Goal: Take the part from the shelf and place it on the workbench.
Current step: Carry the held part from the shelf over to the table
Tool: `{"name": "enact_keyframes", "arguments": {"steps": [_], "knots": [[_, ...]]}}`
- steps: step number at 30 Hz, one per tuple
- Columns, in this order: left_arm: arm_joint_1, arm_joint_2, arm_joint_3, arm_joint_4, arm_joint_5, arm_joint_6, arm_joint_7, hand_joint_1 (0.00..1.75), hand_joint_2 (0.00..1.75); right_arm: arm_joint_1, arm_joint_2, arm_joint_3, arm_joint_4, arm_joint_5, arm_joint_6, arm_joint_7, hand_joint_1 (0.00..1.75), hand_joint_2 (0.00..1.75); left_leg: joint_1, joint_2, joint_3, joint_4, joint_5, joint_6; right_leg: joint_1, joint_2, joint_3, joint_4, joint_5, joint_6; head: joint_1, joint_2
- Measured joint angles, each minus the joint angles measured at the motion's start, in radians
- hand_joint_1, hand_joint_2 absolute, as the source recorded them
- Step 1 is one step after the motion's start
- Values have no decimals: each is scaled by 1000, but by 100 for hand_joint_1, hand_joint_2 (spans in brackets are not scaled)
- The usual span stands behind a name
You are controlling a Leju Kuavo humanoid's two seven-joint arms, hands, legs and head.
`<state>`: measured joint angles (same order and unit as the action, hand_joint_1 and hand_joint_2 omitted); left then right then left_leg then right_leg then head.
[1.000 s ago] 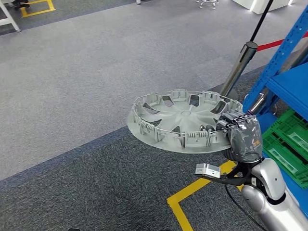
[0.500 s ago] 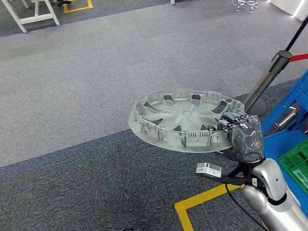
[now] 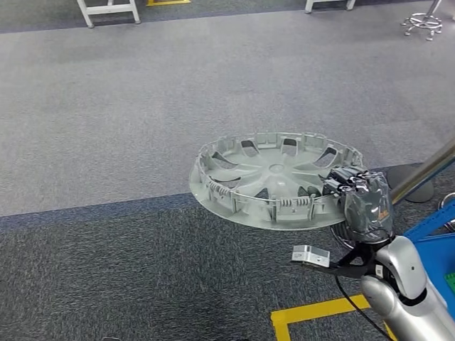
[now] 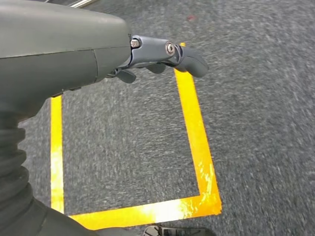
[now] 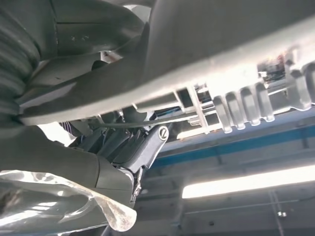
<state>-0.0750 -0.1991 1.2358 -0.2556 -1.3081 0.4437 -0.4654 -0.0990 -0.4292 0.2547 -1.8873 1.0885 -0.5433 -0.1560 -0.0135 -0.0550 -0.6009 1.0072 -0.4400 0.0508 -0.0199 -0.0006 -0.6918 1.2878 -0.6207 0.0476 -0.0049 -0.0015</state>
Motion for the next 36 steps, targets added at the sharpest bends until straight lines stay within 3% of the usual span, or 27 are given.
{"name": "enact_keyframes", "arguments": {"steps": [1,3,5,7,8,10,12,14,15,16,17,19,21,23,25,27,29,30,31,32,33,34,36], "knots": [[0,0,0,0,0,0,0,0,175,1,0,0,0,0,0,0,175,175,2,-14,0,4,-2,-3,-2,4,17,-51,40,1,0,0],[-1,0,0,0,0,0,0,0,175,1,0,0,0,0,0,0,175,175,5,-40,-3,18,-9,-13,-9,41,75,-184,101,5,1,0],[-1,0,0,0,0,0,0,0,175,0,-1,0,-1,0,-1,0,175,175,7,-63,-12,28,-12,-25,-11,69,110,-247,113,1,1,0],[2,1,0,0,0,0,0,0,175,-1,-1,0,-2,0,-1,0,175,175,10,-83,-20,28,-8,-34,-8,55,115,-250,113,-11,0,0],[5,1,0,0,0,0,0,0,175,-1,-1,1,-2,0,-1,0,175,175,10,-79,-22,31,-10,-39,-8,44,117,-251,114,-17,-1,0],[5,2,0,0,0,0,0,0,175,-1,-1,0,-3,0,-1,0,175,175,8,-31,-46,83,-41,-48,-8,20,123,-256,115,-28,-6,0],[2,1,0,0,0,0,0,0,175,-1,-1,-1,-3,0,-1,0,175,175,9,28,-105,211,-102,-55,-3,-7,126,-257,111,-36,-10,0],[1,1,0,0,0,0,0,0,175,0,-1,0,-3,0,-1,0,175,175,12,44,-155,314,-135,-56,1,-34,129,-256,107,-40,-10,0],[1,1,0,0,0,0,0,0,175,1,-1,0,-3,0,-1,0,175,175,12,45,-156,314,-123,-55,3,-46,132,-256,105,-40,-10,0],[2,1,0,0,0,0,0,0,175,1,-1,0,-3,0,-1,0,175,175,11,48,-136,273,-93,-51,4,-58,135,-256,102,-40,-10,0],[3,1,0,0,0,0,0,0,175,1,-1,0,-3,0,-1,0,175,175,9,58,-101,204,-55,-46,4,-69,140,-257,99,-39,-10,0],[1,1,-1,0,0,0,0,0,175,0,-1,0,-3,0,-1,0,175,175,-2,91,-38,78,-12,-35,7,-90,147,-256,92,-35,-10,0],[0,2,-2,0,-7,-1,1,0,175,1,-1,-1,-4,3,-1,2,175,175,-14,103,-20,36,-13,-27,9,-108,150,-259,87,-26,-9,0],[2,2,-6,0,-19,-3,4,0,175,8,-1,-3,-9,11,-2,8,175,175,-13,84,-16,22,-10,-18,7,-120,156,-262,81,-14,-9,0],[2,3,-11,0,-28,-4,10,0,175,22,-2,-10,-17,16,-2,12,175,175,-7,61,-6,8,-5,-7,3,-80,142,-226,54,-6,-6,0],[-1,1,-16,0,-32,-5,14,0,175,34,-3,-19,-22,18,-3,13,175,175,-3,39,-1,3,-2,-1,1,-22,81,-112,1,-4,-1,0],[-2,-1,-19,1,-33,-6,16,0,175,45,-3,-23,-24,20,-3,13,175,175,-2,14,-1,5,-3,1,1,-3,10,0,-26,-1,2,0],[-2,-1,-20,1,-33,-6,16,0,175,49,-3,-24,-25,21,-2,13,175,175,-2,1,0,6,-4,1,1,-1,-5,11,-13,1,2,0],[-1,-2,-22,1,-34,-7,16,0,175,54,-3,-25,-25,21,-2,13,175,175,-1,-13,0,8,-6,-1,-1,1,-1,-19,20,2,2,0],[-1,-2,-23,1,-34,-7,16,0,175,57,-3,-26,-26,21,-2,13,175,175,1,-27,1,12,-8,-3,-4,10,21,-81,64,4,2,0],[-1,-2,-25,1,-34,-8,16,0,175,58,-3,-27,-27,22,-2,12,175,175,2,-40,-1,17,-11,-8,-8,31,48,-147,96,5,3,0],[-2,-2,-26,1,-34,-8,16,0,175,60,-4,-30,-29,22,-3,12,175,175,3,-53,-4,24,-14,-13,-11,52,74,-202,115,5,2,0],[-2,-1,-27,1,-35,-8,17,0,175,63,-4,-35,-32,23,-3,12,175,175,5,-76,-14,32,-15,-24,-12,76,97,-243,116,-2,2,0]]}}
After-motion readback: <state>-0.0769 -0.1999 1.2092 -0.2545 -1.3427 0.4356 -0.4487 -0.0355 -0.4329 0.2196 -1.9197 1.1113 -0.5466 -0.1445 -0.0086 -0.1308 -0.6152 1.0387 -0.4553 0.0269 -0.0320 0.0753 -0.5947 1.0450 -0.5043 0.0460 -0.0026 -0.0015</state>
